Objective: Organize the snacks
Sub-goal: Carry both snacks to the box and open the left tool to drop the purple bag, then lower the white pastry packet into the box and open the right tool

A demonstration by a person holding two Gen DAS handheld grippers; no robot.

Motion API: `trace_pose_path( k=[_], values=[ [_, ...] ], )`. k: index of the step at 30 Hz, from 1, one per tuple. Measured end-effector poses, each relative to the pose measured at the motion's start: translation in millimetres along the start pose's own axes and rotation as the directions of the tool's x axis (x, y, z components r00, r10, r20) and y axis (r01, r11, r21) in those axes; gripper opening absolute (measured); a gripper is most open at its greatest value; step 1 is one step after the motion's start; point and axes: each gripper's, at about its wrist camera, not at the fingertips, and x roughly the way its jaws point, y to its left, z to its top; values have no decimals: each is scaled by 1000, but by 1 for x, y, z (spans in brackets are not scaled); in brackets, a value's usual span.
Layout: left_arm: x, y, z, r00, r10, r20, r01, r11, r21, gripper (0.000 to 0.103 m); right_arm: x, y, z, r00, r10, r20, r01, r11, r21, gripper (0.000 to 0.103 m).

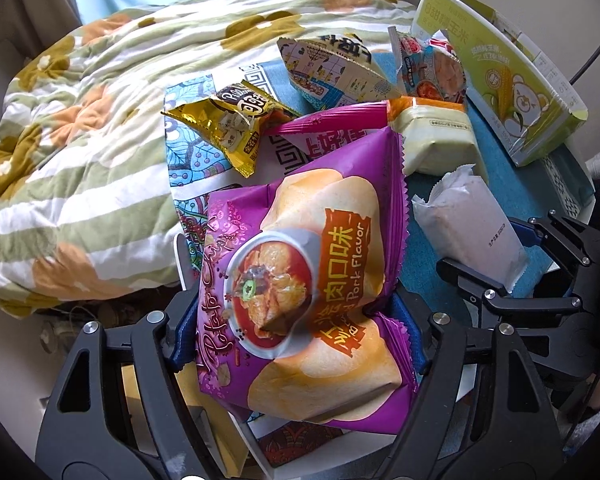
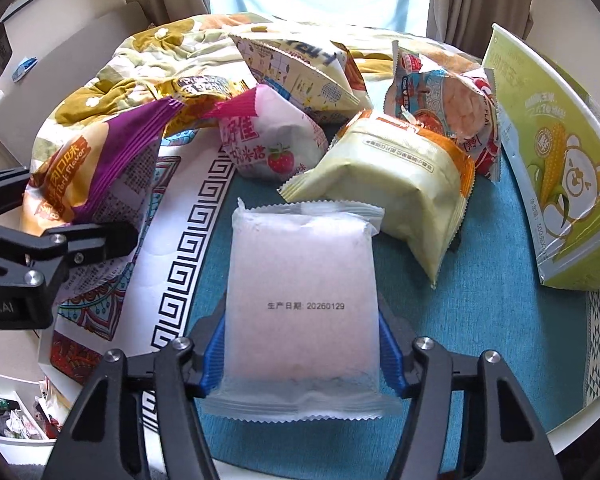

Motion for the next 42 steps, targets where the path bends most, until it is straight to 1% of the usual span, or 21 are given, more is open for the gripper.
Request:
trace_pose_path(
  k=[5, 10, 15, 18, 21, 24, 26, 29, 32, 36, 37, 38, 39, 40, 42],
  values=[
    [-35, -9, 13, 998, 1, 60, 0, 1000, -15, 75, -39, -1, 7, 998, 9, 62, -9, 1000, 4, 58],
    [-65, -30, 42, 990, -6, 143, 6, 1000, 2, 75, -86, -23, 17, 989, 2, 145, -8, 999, 42, 58],
    [-86, -70, 84, 978, -14, 210, 10, 1000, 21, 75, -130, -67, 38, 975, -18, 220, -2, 996, 87, 58],
    [-92, -101, 115, 969, -22, 248, 15, 999, 29, 75, -154, -102, 51, 964, -39, 261, 15, 996, 93, 58],
    [-91, -138, 151, 963, -32, 269, 26, 999, 23, 75, -170, -143, 68, 954, -57, 295, 31, 995, 92, 58],
    [-85, -178, 189, 956, -54, 289, 52, 999, 15, 75, -184, -191, 80, 948, -62, 313, 37, 995, 88, 58],
    [-75, -204, 215, 955, -59, 289, 59, 998, 12, 75, -188, -221, 89, 946, -58, 320, 32, 996, 84, 58],
    [-54, -240, 253, 956, -87, 281, 90, 996, 1, 75, -192, -262, 104, 944, -58, 325, 35, 997, 75, 58],
    [-28, -271, 289, 963, -92, 255, 97, 995, -3, 75, -194, -300, 116, 942, -62, 330, 40, 997, 73, 58],
    [9, -301, 326, 977, -58, 206, 61, 998, -8, 76, -189, -340, 129, 946, -46, 322, 18, 996, 88, 58],
    [19, -307, 334, 981, -47, 191, 50, 999, -11, 80, -185, -348, 133, 947, -40, 319, 12, 996, 90, 58],
    [27, -310, 338, 983, -31, 179, 35, 999, -16, 91, -182, -357, 136, 948, -33, 315, 4, 996, 92, 58],
    [34, -313, 342, 986, -10, 169, 14, 1000, -22, 98, -179, -364, 138, 950, -25, 310, -5, 996, 94, 58],
    [39, -314, 343, 986, 7, 164, -2, 1000, -29, 102, -174, -370, 141, 952, -16, 305, -13, 996, 93, 58],
    [43, -313, 340, 988, 12, 151, -5, 999, -42, 102, -165, -381, 145, 957, -3, 290, -23, 996, 87, 58]
  ],
)
